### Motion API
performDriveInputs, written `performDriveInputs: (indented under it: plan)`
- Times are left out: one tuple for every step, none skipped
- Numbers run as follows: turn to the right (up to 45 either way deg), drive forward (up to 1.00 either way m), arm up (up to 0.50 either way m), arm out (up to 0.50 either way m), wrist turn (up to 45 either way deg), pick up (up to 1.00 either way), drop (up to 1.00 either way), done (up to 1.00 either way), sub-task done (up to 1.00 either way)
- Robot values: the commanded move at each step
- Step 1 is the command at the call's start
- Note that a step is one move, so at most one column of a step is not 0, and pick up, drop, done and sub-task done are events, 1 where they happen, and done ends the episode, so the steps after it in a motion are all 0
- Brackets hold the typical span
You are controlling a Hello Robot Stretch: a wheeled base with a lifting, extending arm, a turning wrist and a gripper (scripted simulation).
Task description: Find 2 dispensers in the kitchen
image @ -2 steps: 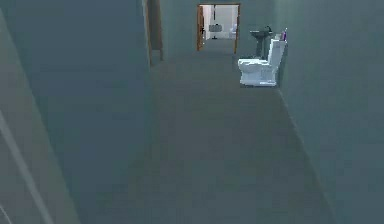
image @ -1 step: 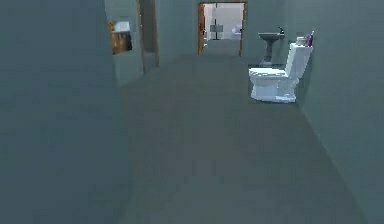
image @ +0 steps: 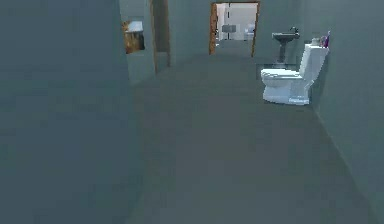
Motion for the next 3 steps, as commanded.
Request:
performDriveInputs:
  plan:
    - [0.0,1.0,0.0,0.0,0.0,0.0,0.0,0.0,0.0]
    - [0.0,0.45,0.0,0.0,0.0,0.0,0.0,0.0,0.0]
    - [-6.0,0.0,0.0,0.0,0.0,0.0,0.0,0.0,0.0]
